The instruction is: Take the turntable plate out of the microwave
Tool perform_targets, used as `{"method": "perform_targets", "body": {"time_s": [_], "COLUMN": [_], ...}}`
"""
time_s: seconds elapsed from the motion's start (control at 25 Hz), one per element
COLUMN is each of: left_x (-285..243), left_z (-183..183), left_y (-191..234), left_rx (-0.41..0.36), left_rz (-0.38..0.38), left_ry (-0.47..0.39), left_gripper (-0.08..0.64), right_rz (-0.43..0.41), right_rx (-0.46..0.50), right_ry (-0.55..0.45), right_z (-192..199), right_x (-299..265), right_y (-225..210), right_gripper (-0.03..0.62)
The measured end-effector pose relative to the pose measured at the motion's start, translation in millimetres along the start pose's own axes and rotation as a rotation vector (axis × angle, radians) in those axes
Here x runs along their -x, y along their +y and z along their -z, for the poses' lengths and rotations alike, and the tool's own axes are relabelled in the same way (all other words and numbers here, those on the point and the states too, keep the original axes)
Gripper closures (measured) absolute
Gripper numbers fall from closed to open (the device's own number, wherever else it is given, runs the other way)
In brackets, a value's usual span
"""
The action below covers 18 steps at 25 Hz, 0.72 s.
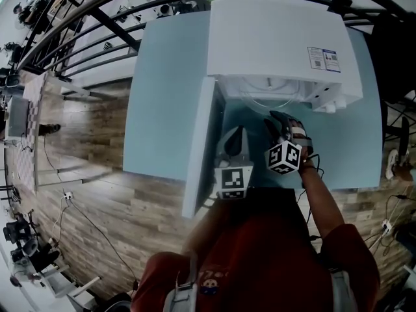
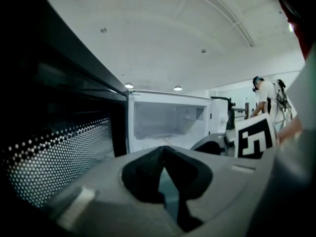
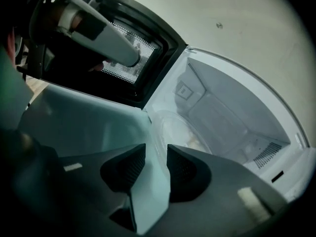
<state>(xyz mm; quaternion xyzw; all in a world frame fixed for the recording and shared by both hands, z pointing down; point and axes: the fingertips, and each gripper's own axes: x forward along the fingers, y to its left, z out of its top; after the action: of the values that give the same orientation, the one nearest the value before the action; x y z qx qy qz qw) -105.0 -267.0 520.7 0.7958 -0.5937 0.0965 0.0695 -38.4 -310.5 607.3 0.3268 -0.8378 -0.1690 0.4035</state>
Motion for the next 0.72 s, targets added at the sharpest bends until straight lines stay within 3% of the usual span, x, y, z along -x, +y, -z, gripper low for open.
{"method": "perform_targets", "body": {"time_s": [0.2, 0.36, 0.44, 0.6, 0.72], "left_x": [0, -1, -2, 2, 3], "left_z": [0, -1, -2, -1, -3], "left_y": [-1, -1, 0, -5, -2], "left_rx": [-0.002, -0.002, 0.001, 0.005, 0.005], "left_rz": [0.003, 0.007, 0.004, 0.004, 0.004], "left_ry": [0.0, -0.006, -0.01, -0.011, -0.013], "left_gripper": [0.56, 0.56, 0.56, 0.56, 0.56], "right_rz": [0.08, 0.092, 0.088, 0.042, 0.02], "right_rx": [-0.136, -0.326, -0.495, -0.958, -1.217], "right_ry": [-0.064, -0.114, -0.157, -0.261, -0.313], "right_z": [2, 7, 8, 23, 32], "right_x": [19, 28, 33, 47, 43], "right_y": [-8, -14, -23, -38, -48], "right_gripper": [0.46, 0.46, 0.445, 0.435, 0.417]}}
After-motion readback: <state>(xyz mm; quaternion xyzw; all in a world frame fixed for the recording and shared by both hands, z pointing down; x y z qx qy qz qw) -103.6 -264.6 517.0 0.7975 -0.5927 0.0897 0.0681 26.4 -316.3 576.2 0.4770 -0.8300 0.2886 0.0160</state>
